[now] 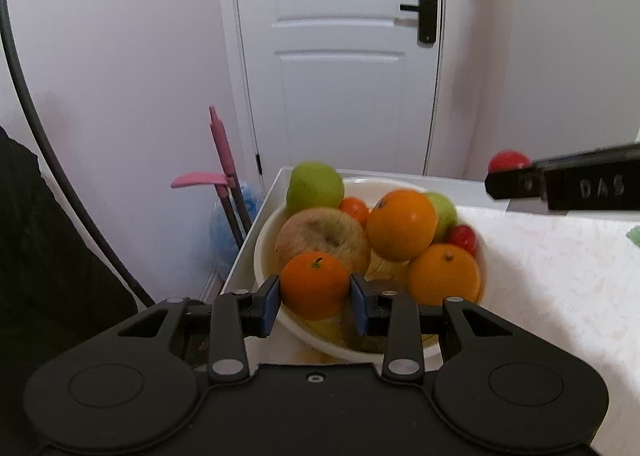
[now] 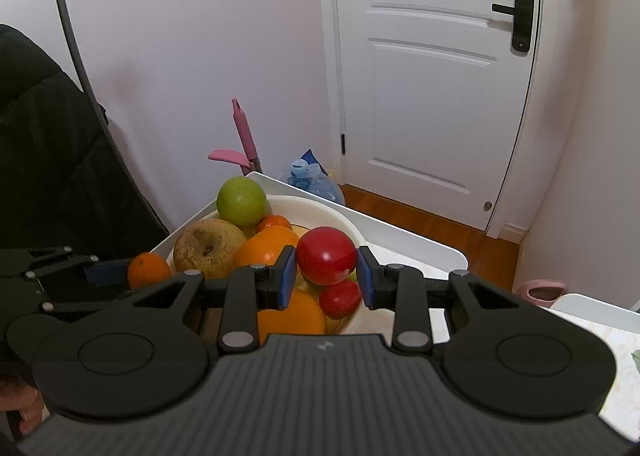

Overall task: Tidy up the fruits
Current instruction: 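Carry the tangerine and red tomato with both tools over the duck bowl, then open the left tool releasing the tangerine while the right tool releases the tomato into the bowl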

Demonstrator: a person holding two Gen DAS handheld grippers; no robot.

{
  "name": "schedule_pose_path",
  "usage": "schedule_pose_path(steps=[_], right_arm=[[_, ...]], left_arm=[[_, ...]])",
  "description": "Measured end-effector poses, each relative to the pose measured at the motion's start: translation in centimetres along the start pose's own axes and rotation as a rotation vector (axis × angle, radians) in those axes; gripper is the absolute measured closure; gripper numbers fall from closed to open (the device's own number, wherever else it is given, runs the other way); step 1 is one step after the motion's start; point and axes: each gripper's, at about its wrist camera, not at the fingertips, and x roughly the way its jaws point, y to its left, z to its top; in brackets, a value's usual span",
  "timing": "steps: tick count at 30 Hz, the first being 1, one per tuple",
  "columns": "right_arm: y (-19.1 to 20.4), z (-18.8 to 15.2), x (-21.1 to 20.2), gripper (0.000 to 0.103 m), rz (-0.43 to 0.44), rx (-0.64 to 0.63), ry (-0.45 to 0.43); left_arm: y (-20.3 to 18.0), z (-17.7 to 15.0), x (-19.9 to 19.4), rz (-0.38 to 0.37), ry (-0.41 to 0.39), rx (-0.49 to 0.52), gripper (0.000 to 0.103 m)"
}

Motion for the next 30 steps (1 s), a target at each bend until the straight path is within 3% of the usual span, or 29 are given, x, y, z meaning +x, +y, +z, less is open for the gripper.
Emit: schedule_pose_path(steps=[7,9,10,11,18,22,30], right_arm=[[0.4,0.2,0.5,0.056,-0.021,0.005,0.006],[0.4,0.2,0.5,0.056,-0.021,0.004,0.006],[0.4,0.2,0.5,0.056,-0.021,0.003,0.006],[0.4,0.4,0.5,0.056,-0.020,0.003,0.006],[0.3,1.7,0.7,0.056,-0.005,0.001,0.002],[0.5,3.0,1.4,0.056,0.003,-0.023,0.000],[0.2,4.8,6.2,0.056,0.033,-0.006,0.060]], left_arm=[[0.3,-0.3,1.1,-0.016,0.037,0.012,0.061],[0.3,-0.2,1.0,-0.008,0.034,0.012,0.050],[0.3,-0.1,0.8,-0.007,0.023,0.014,0.034],[0.3,-0.1,0.6,-0.004,0.012,0.015,0.025],[0.6,0.7,-0.3,-0.008,-0.007,0.009,0.024],[1.1,1.3,-1.0,-0.011,-0.024,0.000,0.017],[2.2,2.7,-1.0,-0.018,-0.034,-0.006,0.014]])
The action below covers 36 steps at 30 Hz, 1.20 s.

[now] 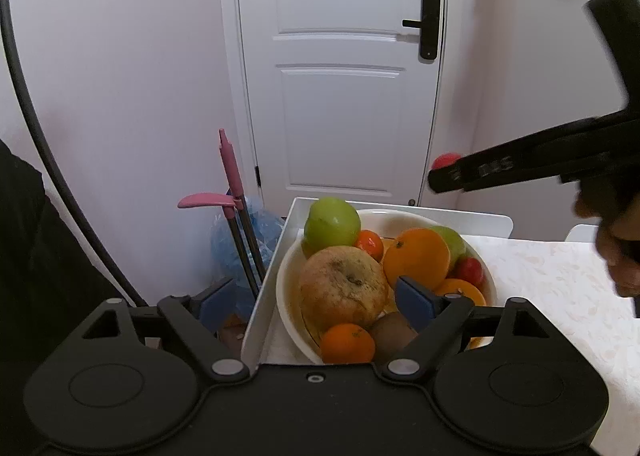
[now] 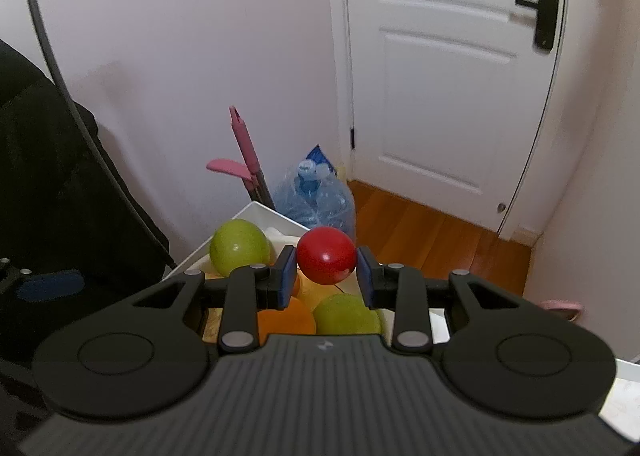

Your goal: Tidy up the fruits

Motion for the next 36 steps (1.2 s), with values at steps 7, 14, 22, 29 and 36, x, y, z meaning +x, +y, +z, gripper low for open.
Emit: schedule_pose_path(steps=[7,14,22,29,36], right_arm=[[-0.7,-0.2,4.4,0.056,0.009,0.034,0.069],[-1.1,-0.3,6.0,0.047,0.020,0.066,0.085],[-1.6,-0.4,3.8,0.008,-0.009,0.135,0.009],[-1.4,0.0,-0.7,0.008,-0.045,0.147,-0.031],[-1.3,-0.4,-8.5,0.008,-0.087,0.156,-0.089]], left_arm=[[0.7,0.2,1.2,-0.011,0.015,0.009,0.014],[1.4,0.4,2.2,-0.036,0.024,0.019,0.014],[2.3,0.8,2.6,-0.055,0.028,0.005,0.013],[2.0,1.2,1.4,-0.057,0.012,0.016,0.013],[0.5,2.2,-2.7,-0.058,-0.046,0.013,0.013]])
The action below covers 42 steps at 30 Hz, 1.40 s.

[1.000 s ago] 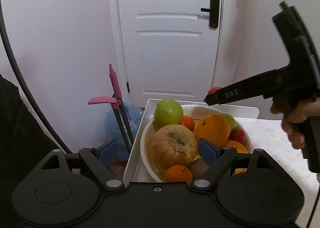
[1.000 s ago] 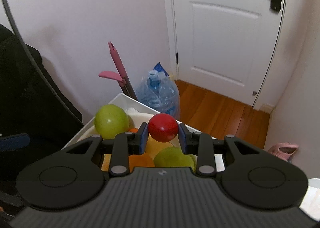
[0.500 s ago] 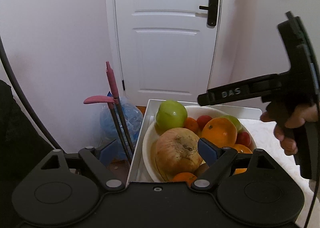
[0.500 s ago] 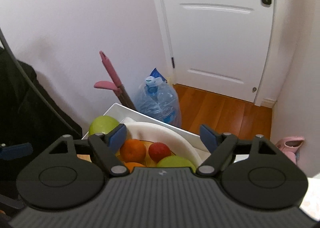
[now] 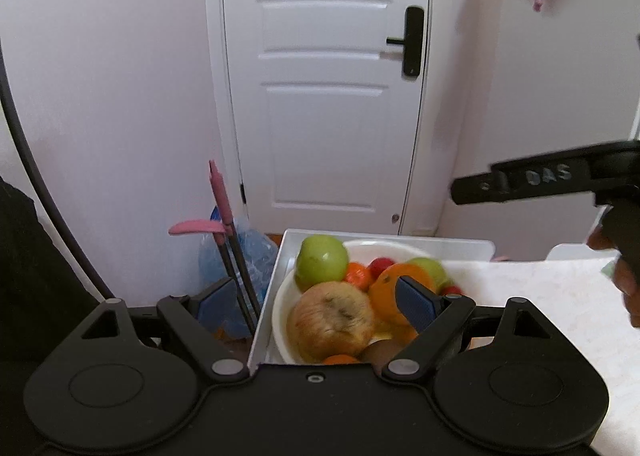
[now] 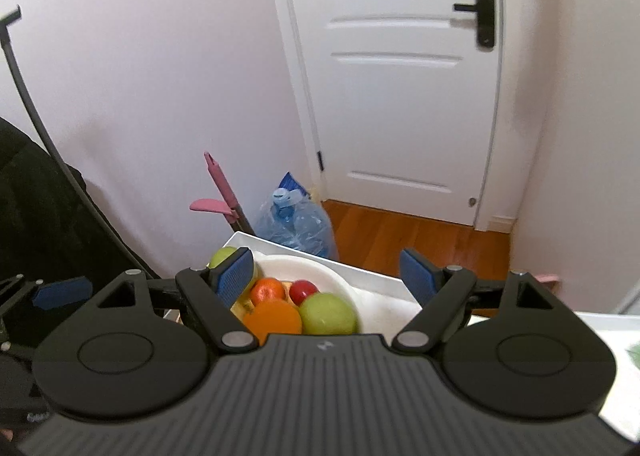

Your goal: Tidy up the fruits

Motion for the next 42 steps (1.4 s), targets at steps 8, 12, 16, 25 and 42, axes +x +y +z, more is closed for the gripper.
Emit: schedule_pose_path(steps=[8,12,16,25,42], right_arm=[[-1.6,-2.7,-11.1,0.008,-0.092,0.017,-0.052],[-2.4,-5.0,-15.7,0.005,-0.154,0.050,-0.059],[-2.8,-7.7,-19.4,0.002,-0.207,0.062,-0.054],[-3.4,-12.9,-23.4,0.000,-0.320,0.105,-0.019],[-4.0,-15.2,-25.0,0.000,-0.369,0.121,-0.036]], left_arm=[[-3.6,0.3,-6.8,-0.022,-0.071,0.037,0.013],[-5.1,-0.1,-9.7,-0.038,-0.088,0.046,0.013],[-6.4,-0.9,-12.2,-0.052,-0.091,0.048,0.011],[-8.7,-3.7,-15.5,-0.070,-0.085,0.075,0.000],[-10.4,-6.0,-16.7,-0.061,-0.082,0.093,0.000]])
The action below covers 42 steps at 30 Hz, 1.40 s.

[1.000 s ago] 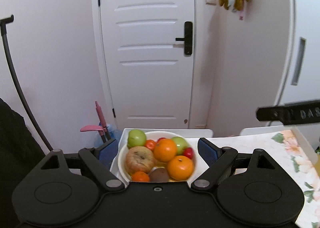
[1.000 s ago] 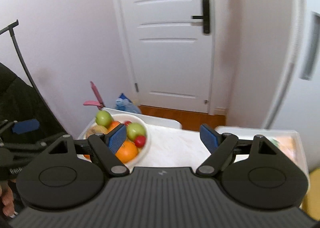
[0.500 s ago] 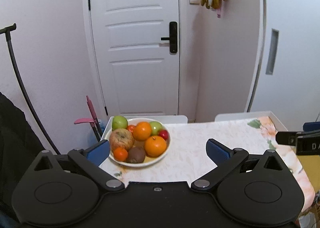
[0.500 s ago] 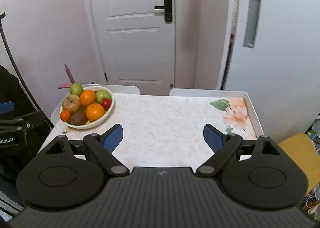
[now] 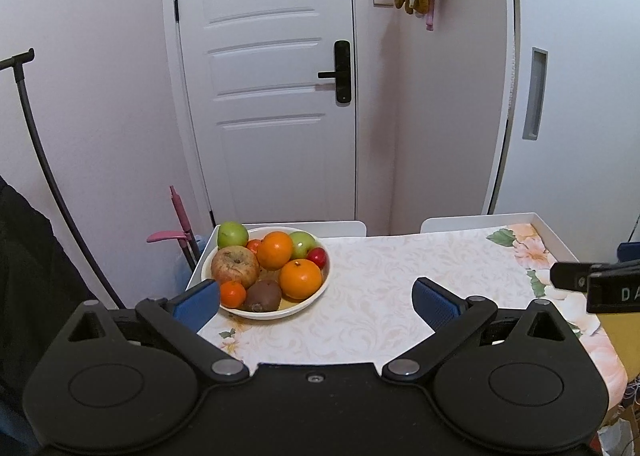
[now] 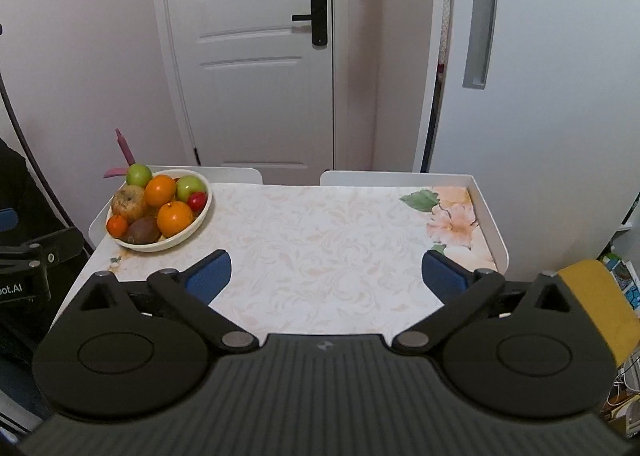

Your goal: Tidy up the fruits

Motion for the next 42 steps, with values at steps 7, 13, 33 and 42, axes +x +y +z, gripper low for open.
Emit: schedule_pose_path(steps=[7,13,33,42], right_arm=[[-0.02,-0.08,-0.01,0.000,-0.007,-0.002,0.004],[-0.05,-0.12,-0.08,0.000,-0.010,0.004,0.006],[-0.06,-0.15,-0.04,0.000,-0.013,0.005,0.011],[-0.07,-0.15,0.05,0.000,-0.016,0.007,0.015]], left_arm=[[-0.01,-0.02,-0.06,0.000,-0.003,0.001,0.000],[-0.09,0.02,-0.15,-0.002,-0.006,0.006,0.000],[0.25,0.12,-0.34,0.005,-0.009,-0.002,0.000],[0.24,0.11,-0.28,0.004,-0.010,-0.003,0.000]])
